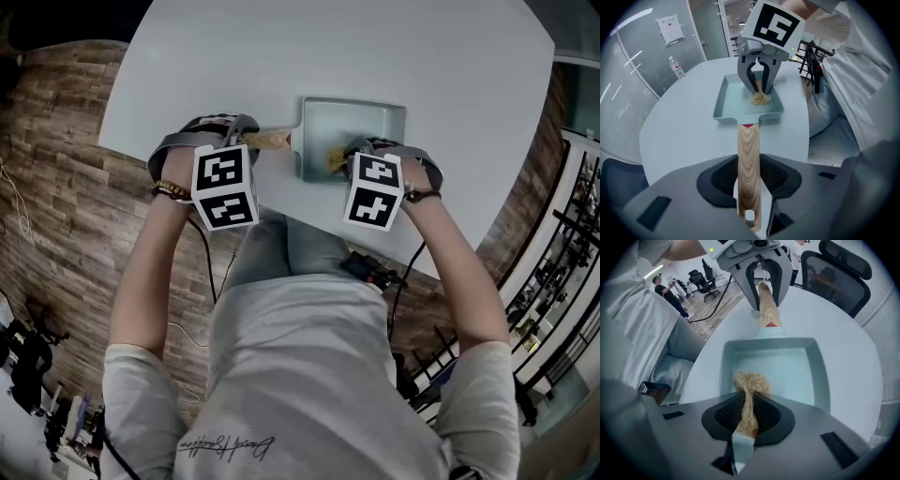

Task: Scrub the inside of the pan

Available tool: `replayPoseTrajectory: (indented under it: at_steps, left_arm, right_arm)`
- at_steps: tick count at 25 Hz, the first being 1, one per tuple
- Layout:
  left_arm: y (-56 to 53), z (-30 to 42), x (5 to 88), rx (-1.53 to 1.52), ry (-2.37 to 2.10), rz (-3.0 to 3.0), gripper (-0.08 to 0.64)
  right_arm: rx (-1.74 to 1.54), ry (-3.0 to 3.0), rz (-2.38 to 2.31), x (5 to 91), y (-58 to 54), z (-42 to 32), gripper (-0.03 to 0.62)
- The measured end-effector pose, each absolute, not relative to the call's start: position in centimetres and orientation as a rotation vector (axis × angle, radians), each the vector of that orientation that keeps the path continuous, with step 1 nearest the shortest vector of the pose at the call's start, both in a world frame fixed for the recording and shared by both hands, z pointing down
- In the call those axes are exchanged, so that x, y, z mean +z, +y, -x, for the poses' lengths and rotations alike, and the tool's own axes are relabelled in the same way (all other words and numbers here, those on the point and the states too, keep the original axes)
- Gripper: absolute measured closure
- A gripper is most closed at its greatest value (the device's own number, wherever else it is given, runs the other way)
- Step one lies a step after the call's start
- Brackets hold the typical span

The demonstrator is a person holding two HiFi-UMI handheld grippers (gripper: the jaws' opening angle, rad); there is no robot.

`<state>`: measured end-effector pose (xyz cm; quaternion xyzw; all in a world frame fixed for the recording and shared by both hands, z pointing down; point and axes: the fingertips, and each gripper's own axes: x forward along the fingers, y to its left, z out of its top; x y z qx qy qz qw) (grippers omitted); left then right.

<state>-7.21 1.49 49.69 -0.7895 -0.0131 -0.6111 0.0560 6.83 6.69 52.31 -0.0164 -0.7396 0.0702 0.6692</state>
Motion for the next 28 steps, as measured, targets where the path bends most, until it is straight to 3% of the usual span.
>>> replayPoseTrajectory:
  at_steps: [12,28]
  left_arm:
    - [1.8,7.3,49.4,-1.843,-0.079,2.380,0.411]
    - [2.0,7.3,49.1,-1.821,-0.097,2.383,0.411]
  right_arm:
    - [0.152,-1.680,0.008,51.9,7.6,-6.7,0.525]
    - [-0.005,-1.616,-0.205,52.3,-1.7,-8.7,0.522]
